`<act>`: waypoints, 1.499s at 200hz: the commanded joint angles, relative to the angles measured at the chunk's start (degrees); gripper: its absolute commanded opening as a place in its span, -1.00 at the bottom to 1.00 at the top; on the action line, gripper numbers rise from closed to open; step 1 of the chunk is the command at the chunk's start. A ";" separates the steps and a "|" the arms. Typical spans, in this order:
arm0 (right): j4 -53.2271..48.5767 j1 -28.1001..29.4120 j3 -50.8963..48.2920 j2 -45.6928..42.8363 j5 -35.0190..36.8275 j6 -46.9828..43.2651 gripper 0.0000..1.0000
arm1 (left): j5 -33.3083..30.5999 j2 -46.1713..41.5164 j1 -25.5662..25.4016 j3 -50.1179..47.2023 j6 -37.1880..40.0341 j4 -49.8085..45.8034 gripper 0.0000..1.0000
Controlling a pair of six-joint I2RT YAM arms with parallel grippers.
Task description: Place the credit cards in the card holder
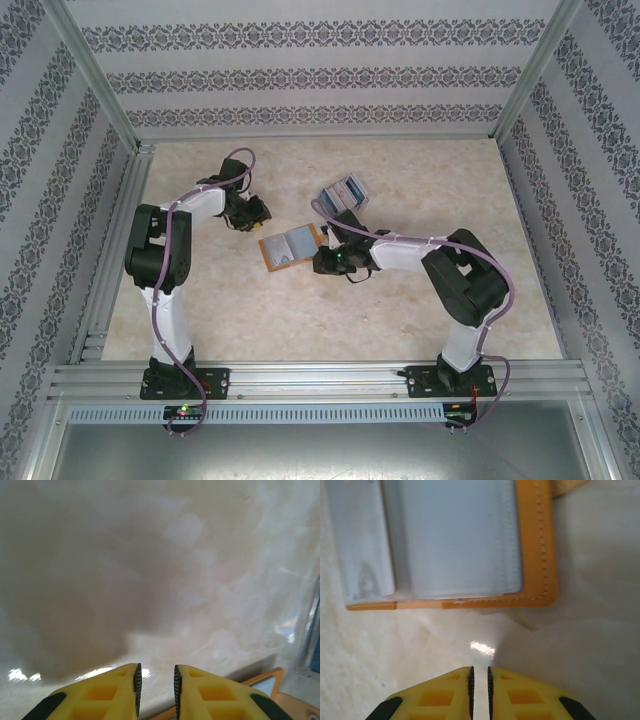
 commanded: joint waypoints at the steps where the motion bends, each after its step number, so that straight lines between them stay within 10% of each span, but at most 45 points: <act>1: 1.52 -1.08 2.65 2.47 0.31 -0.44 -0.63 | 0.47 -1.81 0.54 -3.24 1.79 -2.44 -0.47; 169: -10.98 -4.60 42.02 28.67 -7.92 -6.33 -0.57 | 0.92 -17.71 -4.63 -24.87 -3.02 -1.57 -0.47; 300: -25.84 -4.75 62.15 32.36 -12.77 -12.93 -0.50 | 1.57 -10.28 -18.28 -11.56 -9.20 2.04 -0.48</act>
